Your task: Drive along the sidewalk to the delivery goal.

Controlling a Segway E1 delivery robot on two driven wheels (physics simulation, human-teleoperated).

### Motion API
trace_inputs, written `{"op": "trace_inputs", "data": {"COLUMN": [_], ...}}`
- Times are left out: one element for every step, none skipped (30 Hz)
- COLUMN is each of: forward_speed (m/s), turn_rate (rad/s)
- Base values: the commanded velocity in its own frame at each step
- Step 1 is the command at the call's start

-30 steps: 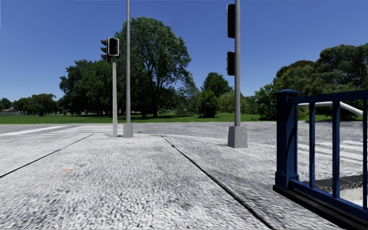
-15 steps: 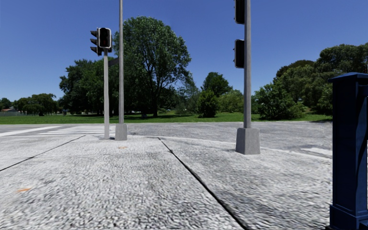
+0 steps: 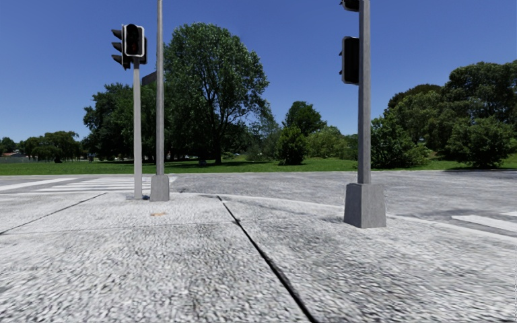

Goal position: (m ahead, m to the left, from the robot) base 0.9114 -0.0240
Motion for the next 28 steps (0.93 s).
{"op": "trace_inputs", "data": {"forward_speed": [0.0, 0.0, 0.0, 0.0, 0.0, 0.0, 0.0, 0.0, 0.0, 0.0, 0.0, 0.0, 0.0, 0.0, 0.0, 0.0, 0.0, 0.0, 0.0, 0.0, 0.0, 0.0, 0.0, 0.0, 0.0, 0.0, 0.0, 0.0], "turn_rate": [0.0, 0.0, 0.0, 0.0, 0.0, 0.0, 0.0, 0.0, 0.0, 0.0, 0.0, 0.0, 0.0, 0.0, 0.0, 0.0, 0.0, 0.0, 0.0, 0.0, 0.0, 0.0, 0.0, 0.0, 0.0, 0.0, 0.0, 0.0]}}
